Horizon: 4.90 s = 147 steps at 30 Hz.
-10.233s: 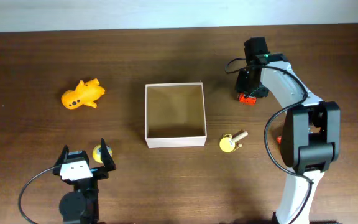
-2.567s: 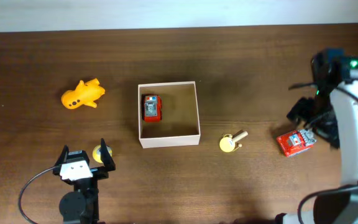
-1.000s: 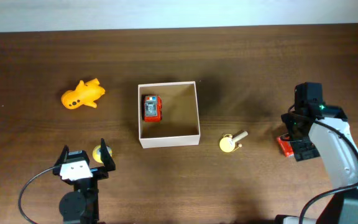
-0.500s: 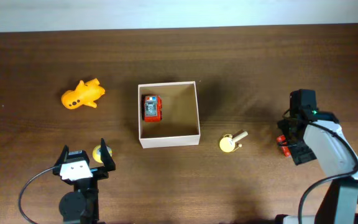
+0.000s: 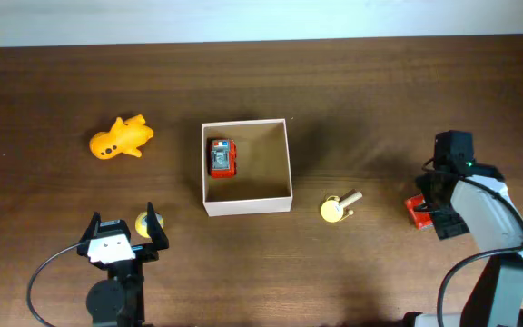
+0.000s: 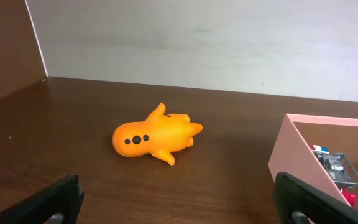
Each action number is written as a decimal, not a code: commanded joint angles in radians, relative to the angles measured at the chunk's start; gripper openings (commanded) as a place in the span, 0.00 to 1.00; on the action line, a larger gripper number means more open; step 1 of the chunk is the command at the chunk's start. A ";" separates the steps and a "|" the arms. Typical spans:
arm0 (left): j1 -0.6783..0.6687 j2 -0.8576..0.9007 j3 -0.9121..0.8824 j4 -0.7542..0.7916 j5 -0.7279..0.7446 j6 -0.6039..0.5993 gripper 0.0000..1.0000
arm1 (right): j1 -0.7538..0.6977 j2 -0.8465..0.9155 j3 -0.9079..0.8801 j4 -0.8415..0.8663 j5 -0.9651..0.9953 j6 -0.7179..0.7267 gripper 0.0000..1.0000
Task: Pack container
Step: 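Lower the right gripper and grasp the red-and-grey truck, then lift the truck and carry it left over the white box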
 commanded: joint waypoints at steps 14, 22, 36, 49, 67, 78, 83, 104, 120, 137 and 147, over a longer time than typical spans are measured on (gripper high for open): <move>0.006 -0.008 -0.002 -0.005 0.007 0.016 0.99 | -0.011 0.068 -0.008 0.117 -0.050 -0.055 0.84; 0.006 -0.008 -0.002 -0.005 0.007 0.016 0.99 | -0.011 0.136 -0.008 0.150 -0.124 -0.058 0.76; 0.006 -0.008 -0.002 -0.005 0.007 0.016 0.99 | -0.011 0.136 -0.008 0.156 -0.170 -0.212 0.62; 0.006 -0.008 -0.002 -0.005 0.007 0.016 0.99 | -0.011 0.136 -0.005 0.158 -0.356 -0.463 0.62; 0.006 -0.008 -0.002 -0.005 0.007 0.016 0.99 | -0.011 0.134 0.023 0.157 -0.539 -0.677 0.63; 0.006 -0.008 -0.002 -0.005 0.007 0.016 0.99 | -0.011 0.134 0.065 0.142 -0.531 -0.739 0.63; 0.006 -0.008 -0.002 -0.005 0.007 0.016 0.99 | -0.011 0.134 0.135 0.092 -0.531 -0.771 0.63; 0.006 -0.008 -0.002 -0.005 0.007 0.016 0.99 | 0.006 0.134 0.462 -0.208 -0.501 -0.888 0.63; 0.006 -0.008 -0.002 -0.005 0.007 0.016 0.99 | 0.129 0.134 0.637 -0.318 -0.467 -0.888 0.63; 0.006 -0.008 -0.002 -0.005 0.007 0.016 0.99 | 0.460 0.135 0.708 -0.295 -0.442 -0.768 0.63; 0.006 -0.008 -0.002 -0.005 0.007 0.016 0.99 | 0.622 0.150 0.708 -0.125 -0.426 -0.639 0.63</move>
